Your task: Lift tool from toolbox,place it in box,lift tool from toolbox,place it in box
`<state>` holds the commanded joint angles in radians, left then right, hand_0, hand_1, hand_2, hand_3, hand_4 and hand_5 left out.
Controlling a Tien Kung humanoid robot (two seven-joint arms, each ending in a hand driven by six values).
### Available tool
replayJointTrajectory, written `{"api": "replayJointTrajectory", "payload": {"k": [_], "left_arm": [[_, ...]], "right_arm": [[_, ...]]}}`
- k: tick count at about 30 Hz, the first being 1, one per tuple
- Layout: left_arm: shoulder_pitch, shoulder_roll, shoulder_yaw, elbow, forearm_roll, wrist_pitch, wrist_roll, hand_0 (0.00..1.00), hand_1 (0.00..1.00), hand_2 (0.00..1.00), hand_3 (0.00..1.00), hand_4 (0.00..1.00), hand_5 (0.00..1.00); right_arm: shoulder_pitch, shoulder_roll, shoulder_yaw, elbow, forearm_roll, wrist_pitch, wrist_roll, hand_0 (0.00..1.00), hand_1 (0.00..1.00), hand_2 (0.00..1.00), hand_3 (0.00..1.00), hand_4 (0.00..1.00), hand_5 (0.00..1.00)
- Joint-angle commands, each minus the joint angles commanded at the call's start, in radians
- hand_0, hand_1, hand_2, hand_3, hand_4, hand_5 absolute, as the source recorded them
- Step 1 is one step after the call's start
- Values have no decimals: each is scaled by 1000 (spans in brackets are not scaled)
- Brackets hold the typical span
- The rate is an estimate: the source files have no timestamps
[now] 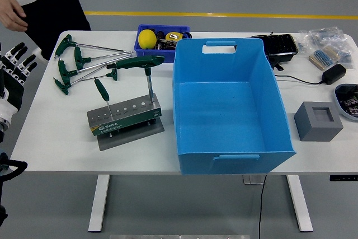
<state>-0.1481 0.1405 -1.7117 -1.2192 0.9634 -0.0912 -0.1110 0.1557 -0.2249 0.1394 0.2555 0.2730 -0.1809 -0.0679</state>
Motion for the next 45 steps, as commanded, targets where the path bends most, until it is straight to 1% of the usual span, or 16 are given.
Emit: {"api": "replayJointTrajectory", "payload": {"k": [9,20,21,22,25,26,27,30,32,33,35,37,38,39,43,45], "left_arm": [[11,2,-2,0,4,4,-2,872,846,931,825,937,998],[-5,17,16,-7,38,5,-8,872,846,931,827,943,997],[-7,18,17,-7,42,6,-9,884,866,941,833,987,922],[-13,22,21,-9,58,7,-11,884,866,941,833,987,922],[-36,38,32,-36,159,19,-17,884,866,941,833,987,922],[-44,44,37,-56,197,36,-13,884,866,941,833,987,922],[-52,49,43,-84,243,66,0,976,934,978,867,998,827],[-83,62,66,-192,366,148,61,976,934,978,867,998,827],[-112,79,103,-257,451,164,98,976,934,978,867,998,827],[-129,90,127,-283,490,160,118,998,998,998,902,998,726],[-170,112,194,-322,581,137,158,998,998,998,902,998,726],[-212,126,260,-330,659,119,185,998,998,998,902,998,726],[-238,129,298,-324,704,112,194,998,998,998,902,998,726],[-263,129,336,-312,750,99,207,998,998,998,936,998,564],[-331,119,443,-273,912,48,245,998,998,998,936,998,564],[-365,112,496,-238,997,27,261,998,998,998,939,998,550]], "right_arm": [[0,4,-15,-1,12,-1,0,797,776,825,617,833,747],[-5,6,-24,-1,19,-3,-1,797,775,825,618,833,747],[-5,6,-24,-1,19,-3,-1,796,775,825,618,832,746],[-6,6,-24,-1,20,-3,0,796,775,825,618,832,746],[-7,6,-26,0,23,-4,0,796,775,825,618,832,746],[-7,6,-26,0,24,-5,0,796,775,825,618,832,746],[-7,6,-28,1,25,-6,0,796,774,824,618,832,746],[-8,6,-29,2,28,-8,0,796,774,824,618,832,746],[-8,6,-29,2,29,-8,0,796,774,824,618,832,746],[-8,6,-28,2,28,-8,-1,794,770,824,618,831,745],[-6,5,-27,3,26,-9,-1,794,770,824,618,831,745],[-5,4,-29,3,26,-9,-2,794,770,824,618,831,745],[-4,4,-31,3,26,-10,-2,794,770,824,618,831,745],[-3,3,-33,3,26,-11,-2,793,767,819,617,832,745],[-1,3,-33,4,25,-14,-3,793,767,819,617,832,745],[-1,4,-31,5,29,-16,-2,793,767,819,617,832,745]]}}
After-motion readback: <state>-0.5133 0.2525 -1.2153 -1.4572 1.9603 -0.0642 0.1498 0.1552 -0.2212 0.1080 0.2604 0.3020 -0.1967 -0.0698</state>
